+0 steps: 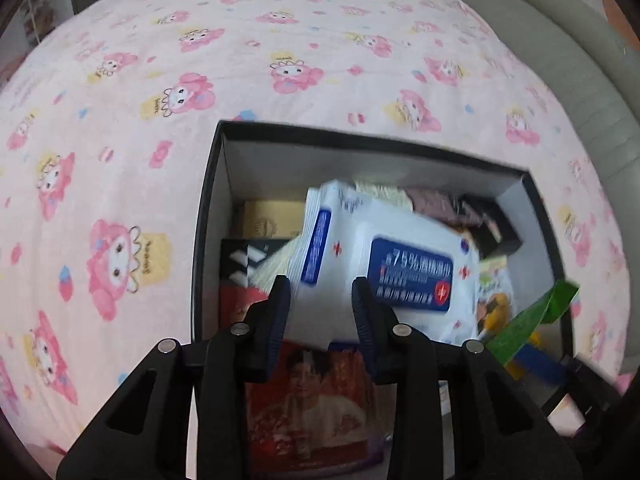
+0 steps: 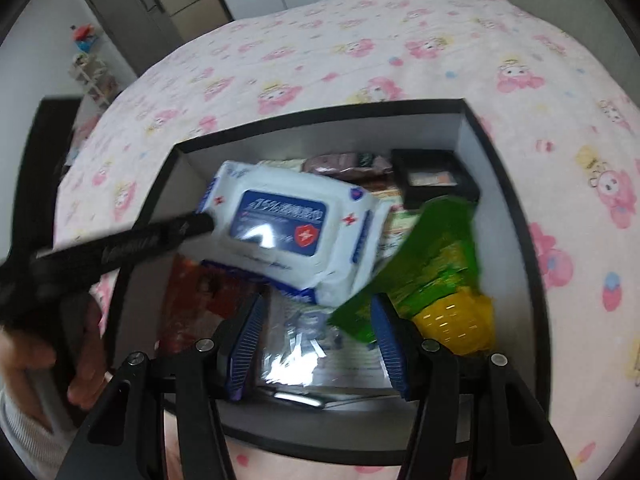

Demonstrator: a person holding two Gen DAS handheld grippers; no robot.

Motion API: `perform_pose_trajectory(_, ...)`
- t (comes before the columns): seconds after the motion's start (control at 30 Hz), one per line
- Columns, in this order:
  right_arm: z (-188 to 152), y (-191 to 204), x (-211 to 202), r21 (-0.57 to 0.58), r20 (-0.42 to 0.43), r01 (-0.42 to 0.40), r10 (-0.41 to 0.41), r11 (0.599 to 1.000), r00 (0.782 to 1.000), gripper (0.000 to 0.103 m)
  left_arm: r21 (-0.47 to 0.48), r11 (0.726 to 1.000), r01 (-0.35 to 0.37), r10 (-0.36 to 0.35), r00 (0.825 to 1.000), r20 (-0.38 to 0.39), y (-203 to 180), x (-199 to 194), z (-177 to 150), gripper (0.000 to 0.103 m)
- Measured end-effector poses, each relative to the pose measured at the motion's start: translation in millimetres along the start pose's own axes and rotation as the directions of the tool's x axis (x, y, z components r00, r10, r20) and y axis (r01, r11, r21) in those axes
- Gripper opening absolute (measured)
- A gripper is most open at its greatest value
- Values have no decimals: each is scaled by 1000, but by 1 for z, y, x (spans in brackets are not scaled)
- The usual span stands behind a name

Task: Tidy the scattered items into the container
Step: 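Press the wipes pack down into the box with the left gripper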

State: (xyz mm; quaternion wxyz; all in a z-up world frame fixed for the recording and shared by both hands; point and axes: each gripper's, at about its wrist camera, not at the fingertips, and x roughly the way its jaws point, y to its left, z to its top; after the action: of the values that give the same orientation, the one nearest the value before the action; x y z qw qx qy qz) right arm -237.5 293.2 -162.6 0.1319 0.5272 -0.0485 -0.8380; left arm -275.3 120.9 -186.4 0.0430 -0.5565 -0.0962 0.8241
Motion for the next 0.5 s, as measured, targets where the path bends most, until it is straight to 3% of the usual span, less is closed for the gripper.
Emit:
perform_pose_trajectory(0.07, 0, -3, -2, 16, 12, 13, -13, 1000, 1000, 52, 19, 1000, 13, -13, 1000, -24, -3, -4, -6, 30)
perform_pose_trajectory(0.17, 0, -6, -5, 35, 26, 28, -29, 999, 999, 52, -1, 995, 99, -99, 993, -70, -3, -7, -9, 29)
perform_pose_trajectory(0.27, 1, -9, -6, 48, 37, 39, -41, 998, 998, 52, 13, 995, 99, -98, 994, -39, -5, -11, -5, 29)
perform_pose_trajectory(0.5, 2, -7, 10, 24, -14, 51, -51, 998, 999, 52, 61, 989, 137, -133, 989, -65, -16, 2, -1, 29)
